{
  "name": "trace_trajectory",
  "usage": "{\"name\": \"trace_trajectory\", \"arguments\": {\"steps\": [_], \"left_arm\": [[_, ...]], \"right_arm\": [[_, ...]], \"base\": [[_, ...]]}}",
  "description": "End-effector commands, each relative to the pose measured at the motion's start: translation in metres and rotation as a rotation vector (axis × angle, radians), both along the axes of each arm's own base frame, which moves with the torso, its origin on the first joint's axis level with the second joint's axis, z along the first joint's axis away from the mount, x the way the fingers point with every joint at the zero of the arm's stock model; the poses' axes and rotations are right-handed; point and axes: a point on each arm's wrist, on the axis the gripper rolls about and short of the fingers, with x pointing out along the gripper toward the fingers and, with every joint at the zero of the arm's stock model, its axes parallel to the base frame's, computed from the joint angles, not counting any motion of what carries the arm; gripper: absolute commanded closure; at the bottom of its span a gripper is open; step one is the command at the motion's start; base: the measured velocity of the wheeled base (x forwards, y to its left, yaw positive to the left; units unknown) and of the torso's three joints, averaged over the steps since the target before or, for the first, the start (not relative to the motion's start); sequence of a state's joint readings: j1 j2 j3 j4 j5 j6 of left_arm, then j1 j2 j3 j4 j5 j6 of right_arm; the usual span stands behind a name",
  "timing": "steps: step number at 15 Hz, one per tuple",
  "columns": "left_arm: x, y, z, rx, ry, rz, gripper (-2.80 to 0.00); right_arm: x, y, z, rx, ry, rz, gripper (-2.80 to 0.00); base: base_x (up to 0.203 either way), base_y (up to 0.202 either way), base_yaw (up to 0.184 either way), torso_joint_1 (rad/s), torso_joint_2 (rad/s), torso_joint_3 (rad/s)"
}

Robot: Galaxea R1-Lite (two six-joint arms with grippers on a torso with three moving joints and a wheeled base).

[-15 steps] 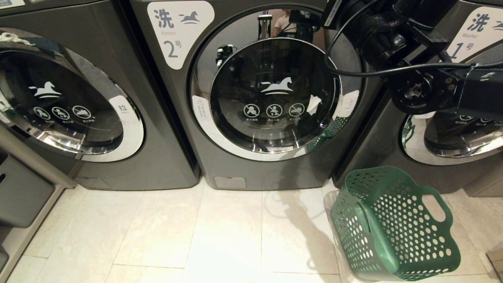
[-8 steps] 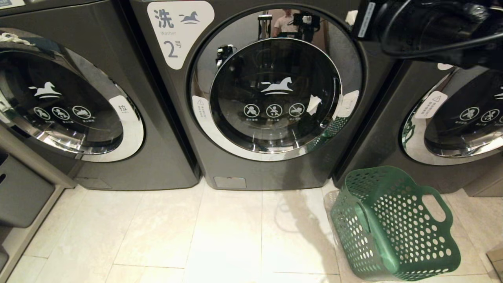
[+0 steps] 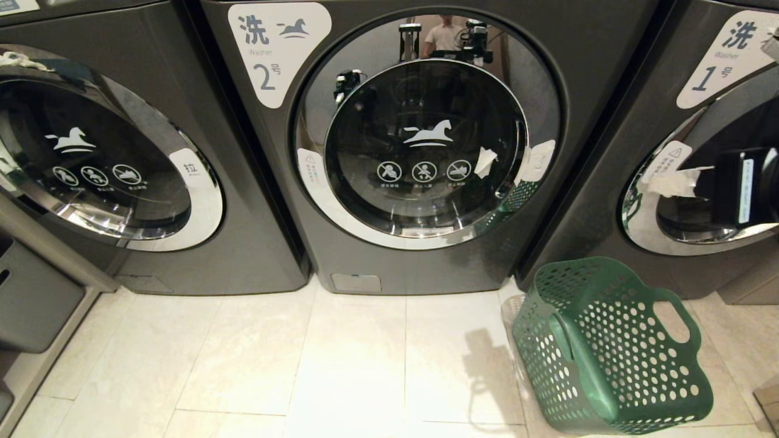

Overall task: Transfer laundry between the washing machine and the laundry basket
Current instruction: Press the washing machine switch

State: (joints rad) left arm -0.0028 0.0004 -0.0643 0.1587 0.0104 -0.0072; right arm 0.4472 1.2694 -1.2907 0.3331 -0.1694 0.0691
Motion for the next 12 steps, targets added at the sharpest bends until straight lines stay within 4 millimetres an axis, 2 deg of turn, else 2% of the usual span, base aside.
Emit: {"name": "trace_trajectory", "arguments": {"steps": [1, 12], "left_arm": [[-0.0001, 0.0, 0.0, 0.0, 0.0, 0.001, 0.0], [-0.0001, 0.0, 0.0, 0.0, 0.0, 0.0, 0.0]], "right_arm": [[-0.0163, -0.0077, 0.0005, 0.007, -0.021, 0.001, 0.0], [-0.0156, -0.0074, 0.0, -0.037, -0.032, 0.016, 0.0]], "base": [[0.0, 0.0, 0.0, 0.0, 0.0, 0.0], [0.0, 0.0, 0.0, 0.0, 0.0, 0.0]]}}
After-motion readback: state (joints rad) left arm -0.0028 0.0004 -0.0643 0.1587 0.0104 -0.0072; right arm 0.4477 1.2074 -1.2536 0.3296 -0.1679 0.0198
